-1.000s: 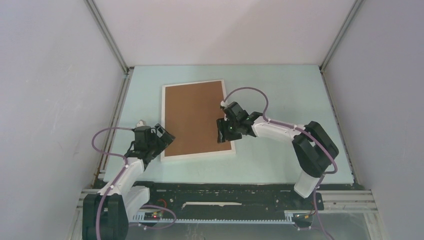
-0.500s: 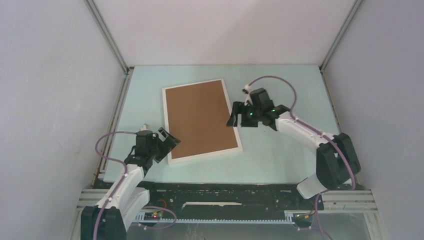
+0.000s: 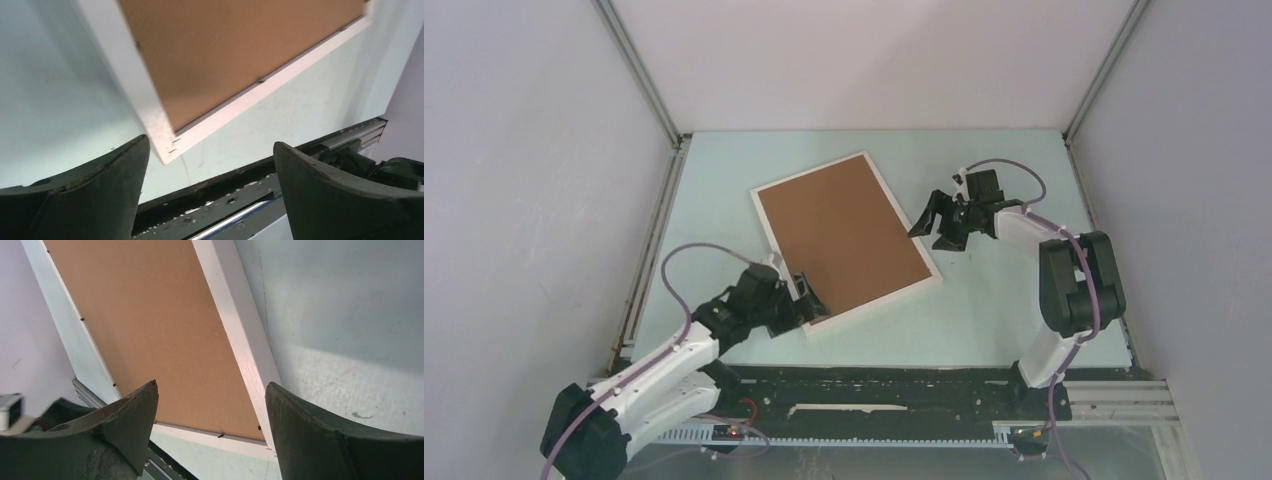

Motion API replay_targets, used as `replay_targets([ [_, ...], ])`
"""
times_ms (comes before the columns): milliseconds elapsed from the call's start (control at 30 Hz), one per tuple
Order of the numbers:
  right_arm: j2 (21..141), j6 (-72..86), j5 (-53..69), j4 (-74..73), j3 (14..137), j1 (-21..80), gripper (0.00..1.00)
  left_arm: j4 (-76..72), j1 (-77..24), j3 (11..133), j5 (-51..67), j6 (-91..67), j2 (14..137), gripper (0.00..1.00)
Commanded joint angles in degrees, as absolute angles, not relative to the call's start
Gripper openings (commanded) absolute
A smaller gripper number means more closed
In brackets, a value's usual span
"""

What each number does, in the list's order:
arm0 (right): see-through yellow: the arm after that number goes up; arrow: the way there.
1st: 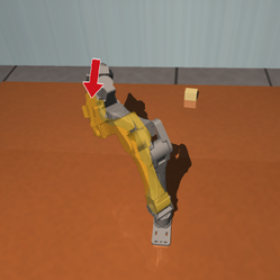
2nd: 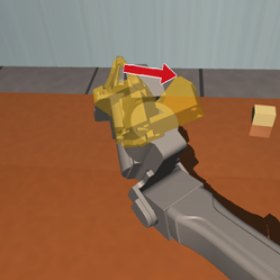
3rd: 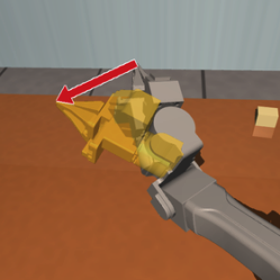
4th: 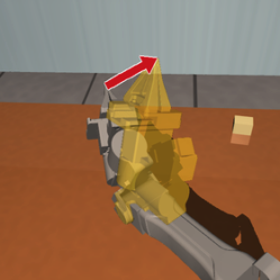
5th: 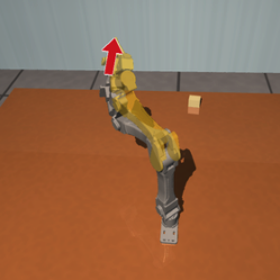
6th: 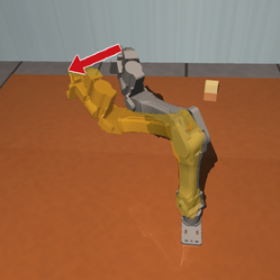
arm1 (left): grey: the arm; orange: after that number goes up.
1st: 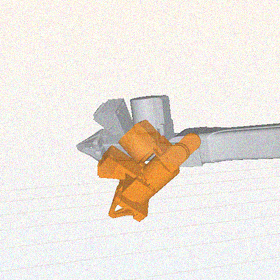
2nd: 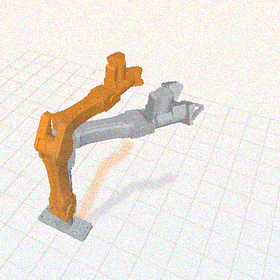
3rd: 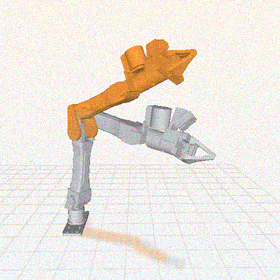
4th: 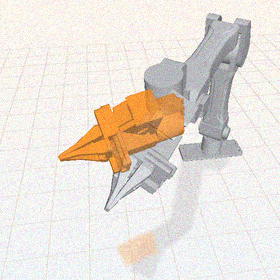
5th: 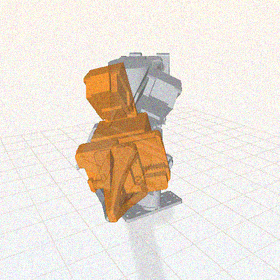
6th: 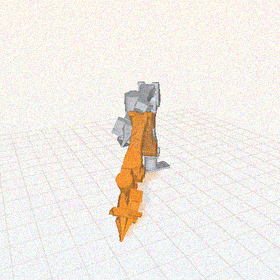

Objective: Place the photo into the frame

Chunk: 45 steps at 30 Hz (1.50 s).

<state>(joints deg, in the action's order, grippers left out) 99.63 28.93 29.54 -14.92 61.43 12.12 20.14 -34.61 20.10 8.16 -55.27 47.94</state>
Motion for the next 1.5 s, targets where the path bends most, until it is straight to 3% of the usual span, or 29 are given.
replay_targets([
  [0,95.7,27.7,27.7,-19.3,64.0,13.1,0.87,29.0,-27.8,36.8,5.5,-40.4,46.2,1.00],
  [200,85.0,25.7,13.0,-30.1,58.6,18.5,0.99,24.4,-9.0,54.3,2.0,-31.9,59.7,1.00],
  [367,74.3,34.9,14.2,-26.2,47.2,22.7,1.00,14.1,-7.3,70.0,-6.3,-25.9,81.6,1.00],
  [533,71.5,49.1,21.3,-11.5,34.1,24.8,1.00,9.7,-3.8,88.6,-2.3,-22.8,104.1,1.00],
  [800,76.4,51.2,21.7,-2.7,32.2,24.8,0.99,17.4,-1.9,113.2,6.9,-21.0,127.2,1.00],
  [1033,81.6,52.3,23.9,2.4,32.2,24.5,0.99,23.6,-1.6,117.9,14.1,-26.1,135.8,1.00],
  [1233,85.6,54.7,24.7,6.1,32.2,23.6,0.98,28.5,-1.5,115.0,16.0,-32.3,136.2,1.00],
  [1467,88.4,55.7,25.4,9.4,33.2,20.2,0.98,24.9,-1.7,98.2,19.7,-34.8,126.9,0.99],
])
